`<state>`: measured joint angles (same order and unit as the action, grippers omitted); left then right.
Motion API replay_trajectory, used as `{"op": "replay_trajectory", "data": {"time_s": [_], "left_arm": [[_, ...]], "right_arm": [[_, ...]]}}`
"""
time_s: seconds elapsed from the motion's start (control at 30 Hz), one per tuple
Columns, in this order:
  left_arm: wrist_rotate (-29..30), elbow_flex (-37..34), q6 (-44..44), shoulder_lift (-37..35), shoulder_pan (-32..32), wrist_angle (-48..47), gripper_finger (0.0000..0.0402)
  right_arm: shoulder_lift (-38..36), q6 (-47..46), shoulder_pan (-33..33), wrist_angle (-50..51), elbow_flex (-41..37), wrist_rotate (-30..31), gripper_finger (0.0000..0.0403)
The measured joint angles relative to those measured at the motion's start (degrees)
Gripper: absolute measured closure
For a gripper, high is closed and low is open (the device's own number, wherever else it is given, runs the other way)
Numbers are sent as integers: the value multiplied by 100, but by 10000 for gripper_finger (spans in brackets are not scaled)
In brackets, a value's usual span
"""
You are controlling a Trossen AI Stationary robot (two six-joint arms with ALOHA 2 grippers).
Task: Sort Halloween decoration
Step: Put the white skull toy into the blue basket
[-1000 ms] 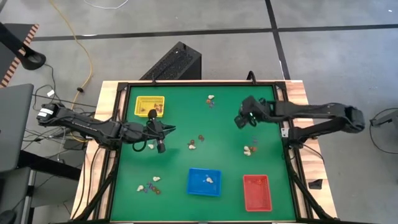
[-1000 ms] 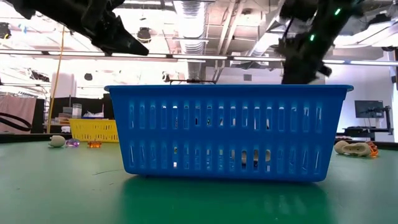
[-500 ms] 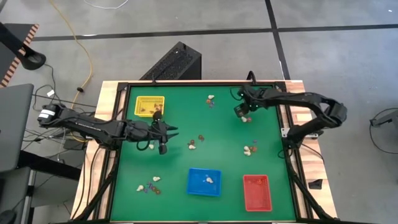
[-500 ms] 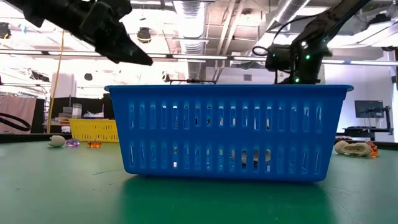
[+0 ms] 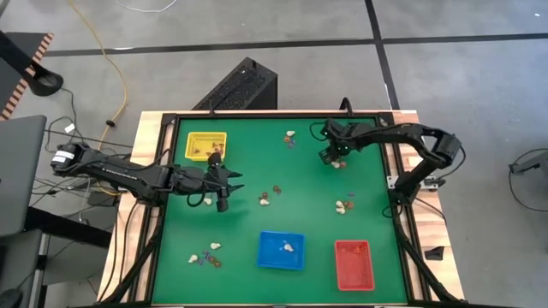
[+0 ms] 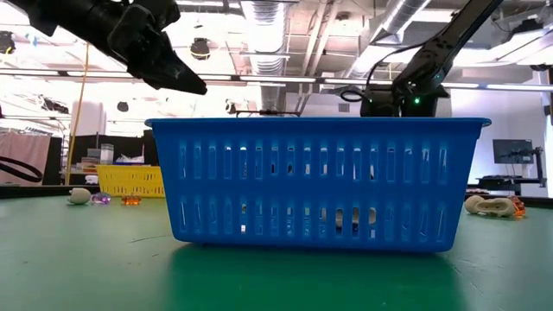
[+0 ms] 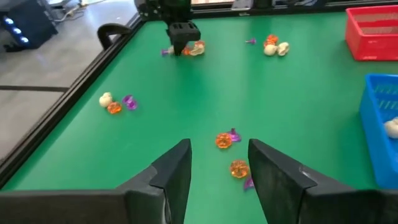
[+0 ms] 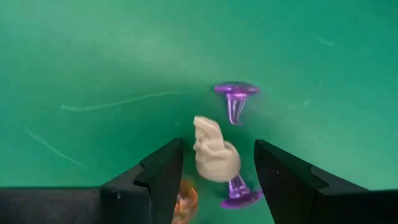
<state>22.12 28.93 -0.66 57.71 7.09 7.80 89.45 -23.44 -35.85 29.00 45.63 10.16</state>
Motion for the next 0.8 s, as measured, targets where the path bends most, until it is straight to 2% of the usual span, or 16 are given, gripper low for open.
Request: {"op": "replay_trajectory", "data": {"time_s": [0.2,0.47,0.6,0.8], "left_arm": [[23,0,-27,0,0,-103,252],[40,0,-27,0,0,-117,252],[40,0,-19,-2,0,-117,252],[94,0,-7,-2,0,-114,252]], "right_arm": [[66,148,14,-164,9,-10,198],[-199,174,96,-162,-2,-102,310],[-628,143,403,-212,-2,-398,358],[-1358,-99,1417,-664,0,-563,384]]}}
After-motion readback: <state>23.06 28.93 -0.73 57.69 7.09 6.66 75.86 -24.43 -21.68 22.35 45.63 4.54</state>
